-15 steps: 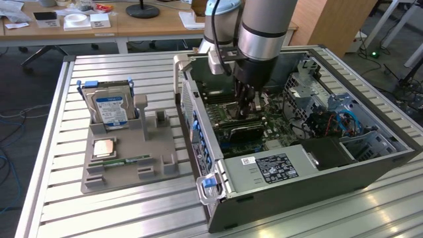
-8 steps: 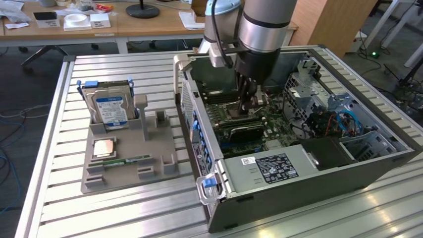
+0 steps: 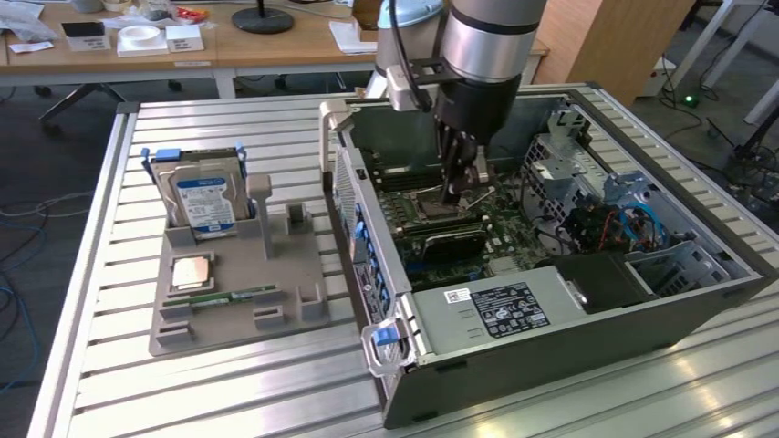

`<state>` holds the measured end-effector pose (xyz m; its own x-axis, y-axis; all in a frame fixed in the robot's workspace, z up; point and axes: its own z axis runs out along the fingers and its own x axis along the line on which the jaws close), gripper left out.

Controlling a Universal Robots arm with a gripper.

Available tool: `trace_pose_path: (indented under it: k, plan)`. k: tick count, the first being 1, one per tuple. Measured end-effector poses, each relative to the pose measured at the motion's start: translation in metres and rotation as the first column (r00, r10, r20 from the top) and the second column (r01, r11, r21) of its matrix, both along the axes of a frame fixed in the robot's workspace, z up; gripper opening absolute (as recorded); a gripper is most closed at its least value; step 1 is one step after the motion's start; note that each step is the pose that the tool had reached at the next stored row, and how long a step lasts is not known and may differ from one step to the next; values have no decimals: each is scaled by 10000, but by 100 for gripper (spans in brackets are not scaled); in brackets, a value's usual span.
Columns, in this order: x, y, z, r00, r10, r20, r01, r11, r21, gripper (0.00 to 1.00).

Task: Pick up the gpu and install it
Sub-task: 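Press down on the gpu until it lock into place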

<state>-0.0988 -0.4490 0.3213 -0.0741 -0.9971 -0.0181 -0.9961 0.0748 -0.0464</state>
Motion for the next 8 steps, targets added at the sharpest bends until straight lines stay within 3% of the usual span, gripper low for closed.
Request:
trace_pose_path:
  k: [8]
  plan:
    - [0, 0, 32, 10000, 0, 5, 0, 10000, 0, 11]
